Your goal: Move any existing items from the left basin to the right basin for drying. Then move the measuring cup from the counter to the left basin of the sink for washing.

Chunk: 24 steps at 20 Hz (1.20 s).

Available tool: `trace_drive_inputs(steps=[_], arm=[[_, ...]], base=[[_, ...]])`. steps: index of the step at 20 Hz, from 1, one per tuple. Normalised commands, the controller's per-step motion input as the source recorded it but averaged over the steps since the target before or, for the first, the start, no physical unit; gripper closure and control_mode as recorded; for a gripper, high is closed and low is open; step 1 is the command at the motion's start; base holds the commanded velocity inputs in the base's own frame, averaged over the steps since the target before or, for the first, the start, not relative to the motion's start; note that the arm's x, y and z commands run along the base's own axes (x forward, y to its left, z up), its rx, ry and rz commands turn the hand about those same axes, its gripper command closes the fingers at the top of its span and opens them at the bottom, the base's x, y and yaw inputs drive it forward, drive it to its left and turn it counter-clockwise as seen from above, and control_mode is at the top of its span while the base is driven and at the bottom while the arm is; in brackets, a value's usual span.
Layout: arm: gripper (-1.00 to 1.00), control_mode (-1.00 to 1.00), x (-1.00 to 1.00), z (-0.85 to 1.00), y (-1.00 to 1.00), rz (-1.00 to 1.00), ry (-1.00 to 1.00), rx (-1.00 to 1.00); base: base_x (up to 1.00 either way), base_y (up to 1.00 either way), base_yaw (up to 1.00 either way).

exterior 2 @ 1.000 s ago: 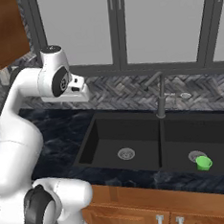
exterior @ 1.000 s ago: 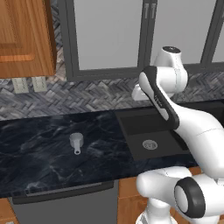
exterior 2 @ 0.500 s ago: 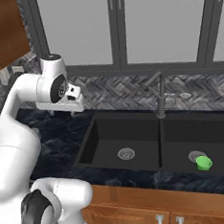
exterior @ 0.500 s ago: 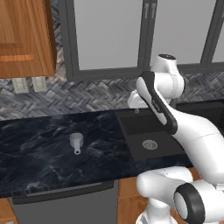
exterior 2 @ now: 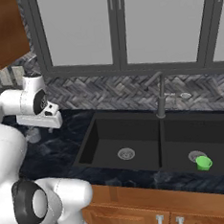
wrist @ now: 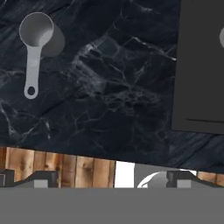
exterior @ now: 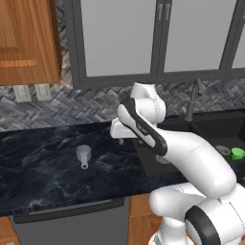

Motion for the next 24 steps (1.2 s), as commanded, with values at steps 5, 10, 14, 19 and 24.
trace_drive_inputs(steps=[5, 10, 14, 19, 24], arm=[[-1.0, -1.0, 0.38, -0.26, 0.72, 0.0, 0.1, 0.0], [-1.0, -1.0, 0.42, -0.06, 0.66, -0.03, 0.05, 0.0], [-1.0, -1.0, 0.41, -0.11, 0.66, -0.04, 0.09, 0.0], [-1.0, -1.0, 0.35, -0.44, 0.64, -0.03, 0.07, -0.02], [-1.0, -1.0, 0.36, -0.61, 0.32, -0.02, 0.06, -0.08]], base=[[0.0, 0.0, 0.0], [0.0, 0.0, 0.0], [0.0, 0.0, 0.0], [0.0, 0.0, 0.0], [0.0, 0.0, 0.0]])
